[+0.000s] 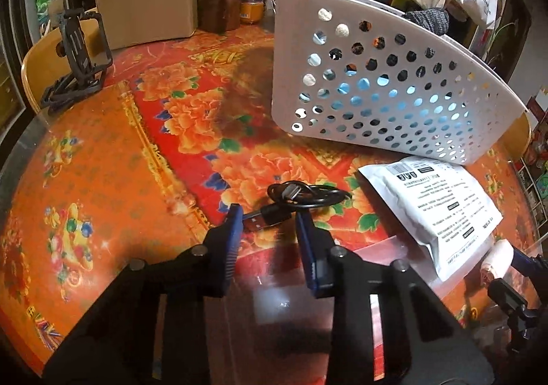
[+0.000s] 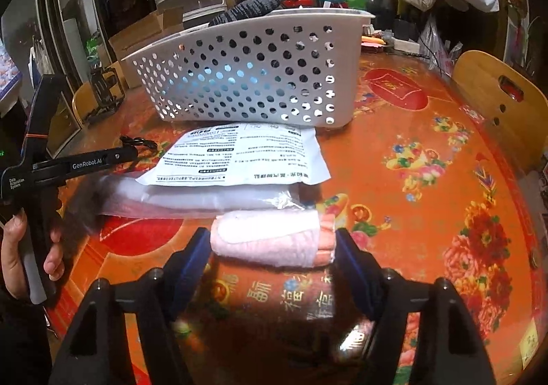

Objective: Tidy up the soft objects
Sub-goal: 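Close the right tool on the pink cloth while the left tool closes on the black cable, then carry the pink cloth and black cable into the basket and open both tools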

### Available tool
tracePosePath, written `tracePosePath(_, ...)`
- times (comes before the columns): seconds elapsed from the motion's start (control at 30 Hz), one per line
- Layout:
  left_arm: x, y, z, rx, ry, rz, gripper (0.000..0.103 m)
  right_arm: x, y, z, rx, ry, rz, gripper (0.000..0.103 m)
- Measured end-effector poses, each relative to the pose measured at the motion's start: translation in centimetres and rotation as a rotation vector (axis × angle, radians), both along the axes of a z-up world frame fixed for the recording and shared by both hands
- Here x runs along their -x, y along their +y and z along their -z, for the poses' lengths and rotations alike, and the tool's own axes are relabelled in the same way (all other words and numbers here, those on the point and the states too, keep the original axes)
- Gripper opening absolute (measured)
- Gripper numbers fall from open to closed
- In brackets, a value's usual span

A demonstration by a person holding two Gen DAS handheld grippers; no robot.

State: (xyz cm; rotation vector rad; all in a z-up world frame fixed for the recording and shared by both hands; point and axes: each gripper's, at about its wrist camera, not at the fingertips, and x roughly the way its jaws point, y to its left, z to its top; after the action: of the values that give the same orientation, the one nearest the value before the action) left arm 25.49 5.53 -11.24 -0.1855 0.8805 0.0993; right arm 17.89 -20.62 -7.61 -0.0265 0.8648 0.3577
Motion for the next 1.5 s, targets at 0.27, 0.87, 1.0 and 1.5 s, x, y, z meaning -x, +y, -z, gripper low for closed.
tracePosePath(0.27,0.5,-0.3,0.0,0.031,-0.011,0.031,0.028,0.3,-0.7,-0.2,-0.036,-0.011,0.005,0.073)
tracePosePath(0.87,4.4,-0.2,-3.5,0.072,-0.188,0.057,0.028,2.3,-1.5,-1.9,-0.088,-0.156,0.022,0.072)
tracePosePath(1.0,5.5,0.0,-4.0,0.07,-0.2,0.052,0.028,2.7,-1.6,-2.4,-0.094,-0.185,0.026,0.072)
tracePosePath(1.5,6.0,1.0,-13.5,0.064,-0.298,0.056,0.028,-0.3,-1.0,-11.6,-0.051,-0.268,0.006,0.072)
